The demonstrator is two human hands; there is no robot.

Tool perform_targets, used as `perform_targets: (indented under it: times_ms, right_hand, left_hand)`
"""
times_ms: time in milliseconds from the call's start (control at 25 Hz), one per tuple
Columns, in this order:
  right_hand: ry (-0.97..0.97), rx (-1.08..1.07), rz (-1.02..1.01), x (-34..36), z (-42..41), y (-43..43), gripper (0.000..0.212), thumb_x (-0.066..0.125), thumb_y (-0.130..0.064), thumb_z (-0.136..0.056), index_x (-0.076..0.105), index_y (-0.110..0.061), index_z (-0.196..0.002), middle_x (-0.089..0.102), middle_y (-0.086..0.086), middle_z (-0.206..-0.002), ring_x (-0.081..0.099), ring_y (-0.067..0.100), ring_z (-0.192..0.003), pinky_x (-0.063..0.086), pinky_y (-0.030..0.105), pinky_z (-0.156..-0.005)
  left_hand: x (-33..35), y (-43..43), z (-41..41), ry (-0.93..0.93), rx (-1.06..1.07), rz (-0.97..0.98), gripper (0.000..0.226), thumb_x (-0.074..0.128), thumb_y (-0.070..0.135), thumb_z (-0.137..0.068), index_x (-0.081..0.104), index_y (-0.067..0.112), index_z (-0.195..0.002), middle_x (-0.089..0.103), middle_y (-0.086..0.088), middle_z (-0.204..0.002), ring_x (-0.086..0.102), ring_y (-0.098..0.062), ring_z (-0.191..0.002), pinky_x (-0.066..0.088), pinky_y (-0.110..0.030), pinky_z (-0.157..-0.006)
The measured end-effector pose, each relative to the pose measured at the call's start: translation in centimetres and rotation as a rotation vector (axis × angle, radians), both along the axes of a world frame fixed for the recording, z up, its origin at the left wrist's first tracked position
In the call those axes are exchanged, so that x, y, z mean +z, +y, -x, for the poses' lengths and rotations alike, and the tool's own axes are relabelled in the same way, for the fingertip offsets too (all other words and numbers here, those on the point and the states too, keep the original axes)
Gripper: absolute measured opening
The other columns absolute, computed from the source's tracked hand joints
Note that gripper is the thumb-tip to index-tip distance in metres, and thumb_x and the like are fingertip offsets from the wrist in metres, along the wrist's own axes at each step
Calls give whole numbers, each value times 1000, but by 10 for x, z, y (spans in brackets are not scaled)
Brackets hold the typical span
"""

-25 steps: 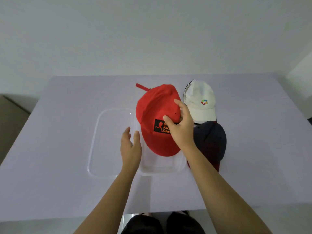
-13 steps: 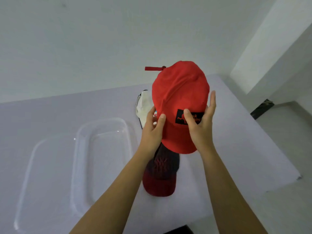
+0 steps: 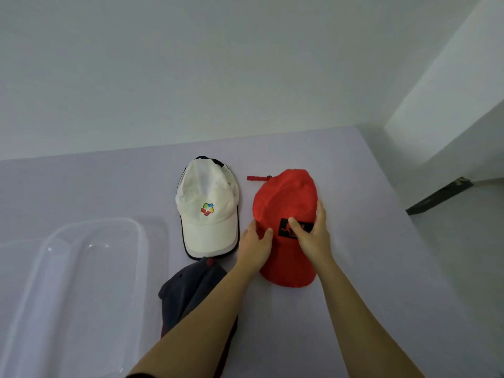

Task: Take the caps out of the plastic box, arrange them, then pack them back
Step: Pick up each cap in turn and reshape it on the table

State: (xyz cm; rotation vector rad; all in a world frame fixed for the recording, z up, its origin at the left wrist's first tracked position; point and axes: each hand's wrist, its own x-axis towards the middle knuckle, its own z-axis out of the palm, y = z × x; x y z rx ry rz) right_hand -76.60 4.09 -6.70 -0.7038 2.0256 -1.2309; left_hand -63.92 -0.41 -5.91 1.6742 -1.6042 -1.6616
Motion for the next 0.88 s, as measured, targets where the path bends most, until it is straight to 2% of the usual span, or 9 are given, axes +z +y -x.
perform_targets:
  times_ms: [200, 320, 400, 520, 600, 680, 720, 800, 880]
  right_hand:
    - [28, 111, -90, -17, 11, -22, 82, 63, -29, -87, 11, -24, -150, 39, 3, -146, 44, 20, -129, 34, 23, -98]
    - [132, 88, -21, -21, 10, -23, 78, 60, -36, -87, 16, -21, -149, 33, 4, -151, 36, 20, -136, 32, 36, -112]
    - [271, 49, 25, -20, 2, -15, 72, 54, -37, -88, 20, -19, -148, 29, 8, -153, 27, 22, -141, 25, 43, -116]
    - [461, 40, 47, -8, -25, 5, 61, 52, -27, -91, 27, -20, -146, 24, 11, -154, 18, 24, -143, 15, 35, -115]
    - [539, 100, 94, -3, -54, 23, 51, 53, -18, -92, 38, -19, -141, 33, 7, -149, 26, 20, -138, 18, 27, -112]
    - [485, 188, 150, -2, -84, 45, 39, 52, -13, -92, 50, -16, -131, 49, -3, -133, 43, 12, -125, 28, 12, -105]
    - [395, 224, 153, -1, -96, 57, 32, 52, -11, -93, 56, -16, -125, 57, -8, -122, 53, 9, -115, 37, 8, -95]
    - [226, 298, 65, 0, -117, 74, 23, 52, -14, -93, 62, -17, -114, 65, -14, -100, 64, 8, -93, 48, 13, -75]
    - [28, 400, -120, -2, -135, 77, 25, 53, -24, -94, 60, -17, -116, 64, -11, -102, 63, 10, -94, 48, 18, -75]
  left_hand:
    - [-20, -16, 5, -149, -102, 35, 51, 48, 21, -90, 38, 5, -138, 51, -15, -136, 48, -31, -123, 39, -40, -103]
    - [-8, -19, -1, -161, -157, 109, 58, 45, 20, -91, 27, 2, -143, 36, -18, -148, 36, -33, -135, 33, -47, -109]
    - [10, -17, -12, -118, -166, 165, 64, 44, 20, -95, 14, 6, -150, 22, -11, -157, 25, -27, -143, 22, -37, -116]
    - [33, -15, -45, -75, -106, 315, 64, 46, 20, -96, 14, 11, -151, 22, -4, -157, 22, -19, -143, 14, -15, -105]
    - [39, -10, -77, -106, -77, 357, 59, 45, 20, -97, 19, 14, -150, 26, -1, -156, 25, -16, -142, 14, -11, -101]
    - [40, 1, -117, -146, -34, 369, 55, 45, 21, -97, 25, 16, -148, 31, 1, -154, 30, -15, -140, 19, -14, -102]
    - [39, 8, -135, -167, -4, 357, 53, 45, 22, -97, 28, 16, -147, 33, 1, -153, 32, -16, -139, 22, -17, -103]
    - [28, 19, -168, -220, 17, 247, 54, 44, 27, -98, 26, 17, -148, 32, 0, -153, 31, -18, -139, 24, -24, -106]
    - [15, 28, -185, -233, -61, 42, 61, 44, 38, -97, 21, 19, -150, 28, -2, -155, 29, -21, -141, 24, -33, -111]
